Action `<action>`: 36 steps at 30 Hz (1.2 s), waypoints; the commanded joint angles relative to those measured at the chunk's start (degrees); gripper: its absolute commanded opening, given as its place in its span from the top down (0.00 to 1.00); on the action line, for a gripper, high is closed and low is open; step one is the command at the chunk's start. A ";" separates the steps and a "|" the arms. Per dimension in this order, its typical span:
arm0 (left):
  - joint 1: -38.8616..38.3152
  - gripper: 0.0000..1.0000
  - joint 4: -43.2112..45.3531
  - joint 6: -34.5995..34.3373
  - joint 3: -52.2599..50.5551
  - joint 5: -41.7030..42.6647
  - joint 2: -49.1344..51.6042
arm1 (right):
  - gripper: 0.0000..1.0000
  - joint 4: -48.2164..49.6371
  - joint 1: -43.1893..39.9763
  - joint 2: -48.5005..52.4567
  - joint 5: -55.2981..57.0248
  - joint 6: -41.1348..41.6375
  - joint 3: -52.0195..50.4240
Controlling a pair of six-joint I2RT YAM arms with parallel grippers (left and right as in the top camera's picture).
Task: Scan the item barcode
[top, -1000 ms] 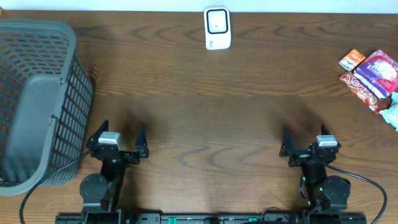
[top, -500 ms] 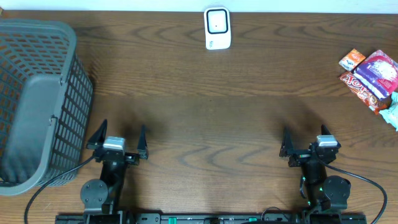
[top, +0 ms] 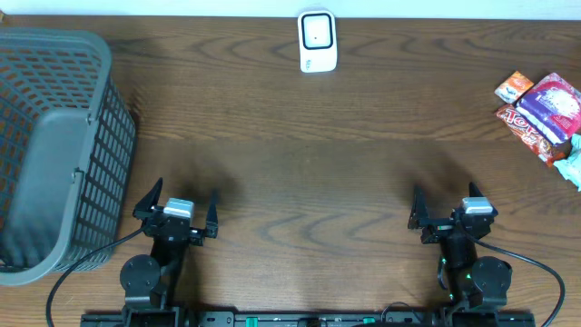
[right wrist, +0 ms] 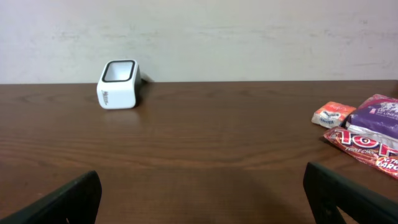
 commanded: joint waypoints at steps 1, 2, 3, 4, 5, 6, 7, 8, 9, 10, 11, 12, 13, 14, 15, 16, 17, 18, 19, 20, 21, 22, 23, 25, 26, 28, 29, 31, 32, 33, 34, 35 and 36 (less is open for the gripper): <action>0.26 0.02 -3.58 -8.70 -0.46 -5.27 -0.52 | 0.01 -0.09 0.39 -0.33 -0.39 0.79 -0.17; 0.26 0.02 -3.65 -10.08 -0.46 -6.78 -0.52 | 0.01 -0.09 0.39 -0.33 -0.39 0.79 -0.17; 0.26 0.02 -3.72 -10.19 -0.46 -6.86 -0.52 | 0.01 -0.09 0.39 -0.33 -0.39 0.79 -0.17; 0.26 0.02 -3.74 -10.19 -0.46 -6.82 -0.52 | 0.01 -0.09 0.39 -0.33 -0.39 0.79 -0.17; 0.26 0.02 -3.74 -10.16 -0.46 -6.67 -0.52 | 0.01 -0.09 0.39 -0.33 -0.39 0.79 -0.17; 0.26 0.02 -3.76 -10.16 -0.46 -6.67 -0.52 | 0.01 -0.09 0.39 -0.33 -0.39 0.79 -0.17; 0.26 0.02 -3.78 -10.16 -0.46 -6.64 -0.52 | 0.01 -0.09 0.39 -0.33 -0.39 0.79 -0.17; 0.26 0.02 -3.80 -10.14 -0.46 -6.64 -0.52 | 0.01 -0.09 0.39 -0.33 -0.39 0.79 -0.17; 0.26 0.02 -3.80 -10.12 -0.46 -6.67 -0.52 | 0.01 -0.09 0.39 -0.33 -0.39 0.79 -0.17; 0.26 0.02 -3.80 -10.05 -0.46 -6.69 -0.52 | 0.01 -0.09 0.39 -0.33 -0.39 0.79 -0.17; 0.26 0.02 -3.82 -9.88 -0.46 -6.71 -0.52 | 0.01 -0.09 0.39 -0.33 -0.39 0.79 -0.17; 0.28 0.02 -3.85 -9.90 -0.46 -7.04 -0.52 | 0.01 -0.07 0.39 -0.33 -0.39 0.79 -0.17; 0.28 0.02 -3.87 -9.92 -0.46 -7.34 -0.52 | 0.01 -0.09 0.39 -0.33 -0.39 0.79 -0.17; 0.28 0.02 -3.91 -9.92 -0.46 -7.34 -0.52 | 0.01 -0.09 0.39 -0.33 -0.39 0.79 -0.17; 0.28 0.02 -3.91 -9.92 -0.46 -7.32 -0.52 | 0.01 -0.09 0.39 -0.33 -0.39 0.79 -0.17; 0.26 0.02 -3.93 -9.94 -0.46 -7.30 -0.52 | 0.01 -0.09 0.39 -0.33 -0.39 0.79 -0.17; 0.28 0.02 -3.96 -9.92 -0.46 -7.32 -0.52 | 0.01 -0.09 0.39 -0.33 -0.39 0.79 -0.17; 0.28 0.02 -3.96 -9.92 -0.46 -7.32 -0.52 | 0.01 -0.09 0.39 -0.33 -0.39 0.79 -0.17; 0.28 0.02 -3.96 -9.92 -0.46 -7.32 -0.52 | 0.01 -0.09 0.39 -0.33 -0.39 0.79 -0.17; 0.26 0.02 -3.96 -9.92 -0.46 -7.30 -0.52 | 0.01 -0.09 0.39 -0.33 -0.39 0.79 -0.17; 0.26 0.02 -3.96 -9.92 -0.46 -7.30 -0.52 | 0.01 -0.09 0.39 -0.33 -0.39 0.79 -0.17; 0.26 0.02 -3.96 -9.92 -0.46 -7.30 -0.52 | 0.01 -0.09 0.39 -0.33 -0.39 0.79 -0.17; 0.26 0.02 -3.96 -9.92 -0.46 -7.30 -0.52 | 0.01 -0.09 0.39 -0.33 -0.39 0.79 -0.17; 0.26 0.02 -3.96 -9.94 -0.46 -7.30 -0.52 | 0.01 -0.09 0.39 -0.33 -0.39 0.79 -0.17; 0.26 0.02 -3.96 -9.94 -0.46 -7.30 -0.52 | 0.01 -0.09 0.39 -0.33 -0.39 0.79 -0.17; 0.28 0.02 -3.78 -9.92 -0.46 -7.32 -0.52 | 0.01 -0.09 0.39 -0.33 -0.39 0.79 -0.17; 0.33 0.02 -3.74 -9.92 -0.46 -7.32 -0.52 | 0.01 -0.09 0.39 -0.33 -0.39 0.79 -0.17; 0.33 0.02 -3.58 -9.94 -0.44 -7.30 -0.52 | 0.01 -0.09 0.39 -0.33 -0.39 0.79 -0.17; 0.33 0.02 -3.58 -9.92 -0.44 -7.30 -0.52 | 0.01 -0.09 0.39 -0.33 -0.39 0.79 -0.17; 0.33 0.02 -3.58 -9.92 -0.44 -7.32 -0.52 | 0.01 -0.09 0.39 -0.33 -0.39 0.79 -0.17; 0.33 0.02 -3.58 -9.92 -0.44 -7.30 -0.52 | 0.01 -0.09 0.39 -0.33 -0.39 0.79 -0.17; 0.33 0.02 -3.58 -9.92 -0.44 -7.30 -0.52 | 0.01 -0.09 0.39 -0.33 -0.39 0.79 -0.17; 0.33 0.02 -3.58 -9.92 -0.44 -7.30 -0.52 | 0.01 -0.09 0.39 -0.33 -0.39 0.79 -0.17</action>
